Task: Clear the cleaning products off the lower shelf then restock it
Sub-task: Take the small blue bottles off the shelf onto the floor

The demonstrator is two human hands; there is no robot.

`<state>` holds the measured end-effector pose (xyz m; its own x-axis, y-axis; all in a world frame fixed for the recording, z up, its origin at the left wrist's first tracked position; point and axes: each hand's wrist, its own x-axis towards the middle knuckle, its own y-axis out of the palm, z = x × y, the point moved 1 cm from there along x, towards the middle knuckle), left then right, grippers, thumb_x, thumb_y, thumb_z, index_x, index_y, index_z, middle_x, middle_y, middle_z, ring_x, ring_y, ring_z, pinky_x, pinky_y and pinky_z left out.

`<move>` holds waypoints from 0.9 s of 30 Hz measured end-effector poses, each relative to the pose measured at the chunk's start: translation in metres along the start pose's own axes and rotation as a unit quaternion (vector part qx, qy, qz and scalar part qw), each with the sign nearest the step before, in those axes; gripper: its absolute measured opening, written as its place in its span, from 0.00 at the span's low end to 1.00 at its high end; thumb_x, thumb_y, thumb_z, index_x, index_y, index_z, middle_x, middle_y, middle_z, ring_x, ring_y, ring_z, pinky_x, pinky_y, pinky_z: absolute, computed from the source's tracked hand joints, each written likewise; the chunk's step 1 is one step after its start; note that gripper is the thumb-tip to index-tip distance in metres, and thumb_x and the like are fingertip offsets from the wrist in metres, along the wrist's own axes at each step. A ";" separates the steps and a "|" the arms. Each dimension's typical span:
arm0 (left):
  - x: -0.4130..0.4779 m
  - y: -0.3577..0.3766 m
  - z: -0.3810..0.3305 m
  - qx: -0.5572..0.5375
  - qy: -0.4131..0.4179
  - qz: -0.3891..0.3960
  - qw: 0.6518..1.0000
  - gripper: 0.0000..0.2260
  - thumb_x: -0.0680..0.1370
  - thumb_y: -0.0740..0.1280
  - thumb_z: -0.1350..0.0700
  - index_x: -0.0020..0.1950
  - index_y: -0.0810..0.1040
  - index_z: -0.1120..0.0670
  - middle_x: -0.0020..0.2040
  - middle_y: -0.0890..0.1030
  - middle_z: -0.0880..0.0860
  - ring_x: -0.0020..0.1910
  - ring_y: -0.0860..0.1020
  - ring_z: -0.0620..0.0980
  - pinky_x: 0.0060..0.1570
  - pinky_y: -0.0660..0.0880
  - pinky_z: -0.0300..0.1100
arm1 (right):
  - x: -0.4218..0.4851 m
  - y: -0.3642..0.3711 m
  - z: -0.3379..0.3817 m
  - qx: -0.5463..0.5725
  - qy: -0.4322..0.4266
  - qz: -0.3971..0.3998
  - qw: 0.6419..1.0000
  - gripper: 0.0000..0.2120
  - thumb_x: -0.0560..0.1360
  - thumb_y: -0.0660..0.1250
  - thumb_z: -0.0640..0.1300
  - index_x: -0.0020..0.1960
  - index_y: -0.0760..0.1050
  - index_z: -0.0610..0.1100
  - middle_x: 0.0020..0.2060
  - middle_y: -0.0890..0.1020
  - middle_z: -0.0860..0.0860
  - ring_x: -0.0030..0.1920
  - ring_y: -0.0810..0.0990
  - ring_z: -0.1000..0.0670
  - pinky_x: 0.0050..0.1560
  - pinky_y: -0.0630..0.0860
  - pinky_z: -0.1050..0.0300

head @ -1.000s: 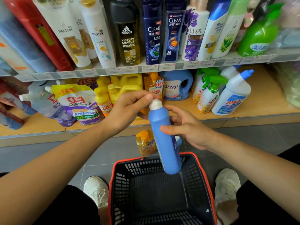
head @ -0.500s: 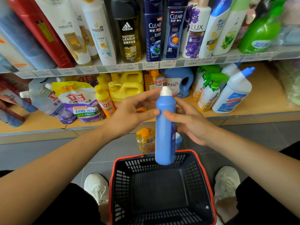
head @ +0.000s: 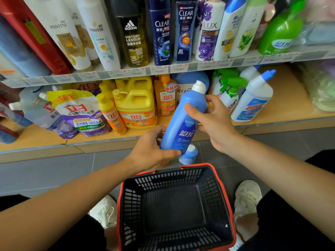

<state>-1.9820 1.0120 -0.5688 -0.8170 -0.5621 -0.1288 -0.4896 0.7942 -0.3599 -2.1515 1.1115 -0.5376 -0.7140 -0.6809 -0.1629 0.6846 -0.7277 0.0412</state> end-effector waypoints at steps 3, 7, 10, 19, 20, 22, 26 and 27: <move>0.003 -0.010 -0.004 -0.014 0.005 -0.063 0.998 0.27 0.59 0.80 0.48 0.55 0.78 0.52 0.52 0.83 0.53 0.52 0.81 0.58 0.54 0.77 0.63 | 0.011 -0.011 0.002 -0.003 0.016 0.024 1.000 0.17 0.75 0.75 0.47 0.60 0.76 0.42 0.51 0.85 0.47 0.50 0.86 0.50 0.51 0.84 0.46; 0.009 -0.029 -0.013 -0.005 0.019 -0.123 0.992 0.21 0.66 0.82 0.57 0.56 0.79 0.55 0.51 0.83 0.51 0.50 0.83 0.54 0.50 0.81 0.59 | 0.021 -0.024 0.001 -0.070 0.095 0.044 0.992 0.14 0.75 0.73 0.53 0.54 0.81 0.43 0.51 0.85 0.43 0.46 0.87 0.45 0.45 0.85 0.51; 0.010 -0.039 -0.019 0.029 0.030 -0.133 0.990 0.19 0.70 0.81 0.56 0.57 0.79 0.55 0.51 0.84 0.51 0.49 0.84 0.53 0.47 0.82 0.57 | 0.024 -0.030 0.000 -0.170 0.091 0.033 0.981 0.17 0.73 0.75 0.57 0.46 0.83 0.42 0.43 0.86 0.43 0.40 0.87 0.46 0.39 0.85 0.52; 0.005 -0.045 -0.038 0.171 0.119 -0.130 0.969 0.21 0.65 0.75 0.44 0.56 0.81 0.46 0.50 0.82 0.45 0.48 0.80 0.44 0.49 0.80 0.46 | 0.018 -0.020 0.001 -0.344 -0.231 0.159 0.896 0.30 0.66 0.82 0.50 0.65 0.77 0.51 0.53 0.78 0.66 0.56 0.76 0.69 0.54 0.68 0.77; 0.003 -0.043 -0.040 0.180 0.130 -0.123 0.967 0.22 0.65 0.74 0.42 0.57 0.82 0.47 0.49 0.82 0.44 0.48 0.80 0.44 0.49 0.79 0.47 | 0.016 -0.016 -0.002 -0.352 -0.228 0.199 0.886 0.35 0.65 0.82 0.52 0.69 0.74 0.51 0.57 0.77 0.66 0.60 0.75 0.68 0.57 0.68 0.75; -0.001 -0.037 -0.044 0.189 0.153 -0.111 0.964 0.25 0.65 0.72 0.40 0.58 0.83 0.50 0.50 0.82 0.45 0.48 0.81 0.46 0.49 0.79 0.49 | 0.011 -0.009 -0.009 -0.343 -0.215 0.242 0.882 0.39 0.65 0.82 0.53 0.72 0.71 0.51 0.61 0.78 0.62 0.62 0.77 0.62 0.60 0.73 0.66; -0.007 -0.030 -0.045 0.192 0.184 -0.099 0.959 0.26 0.67 0.76 0.44 0.63 0.83 0.53 0.53 0.84 0.49 0.52 0.82 0.47 0.47 0.80 0.51 | 0.006 -0.004 -0.012 -0.295 -0.211 0.278 0.889 0.25 0.66 0.82 0.49 0.60 0.78 0.54 0.49 0.83 0.61 0.49 0.81 0.60 0.47 0.78 0.61; -0.009 -0.030 -0.044 0.187 0.189 -0.096 0.959 0.26 0.68 0.77 0.46 0.65 0.82 0.53 0.56 0.84 0.49 0.55 0.81 0.46 0.48 0.81 0.51 | 0.005 -0.003 -0.011 -0.285 -0.204 0.280 0.894 0.23 0.66 0.82 0.48 0.57 0.78 0.56 0.47 0.83 0.61 0.47 0.81 0.61 0.45 0.77 0.63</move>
<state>-1.9735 1.0038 -0.5162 -0.8088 -0.5101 0.2926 -0.5574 0.5063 -0.6580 -2.1560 1.1113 -0.5498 -0.1505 -0.9831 0.1045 0.8320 -0.1830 -0.5237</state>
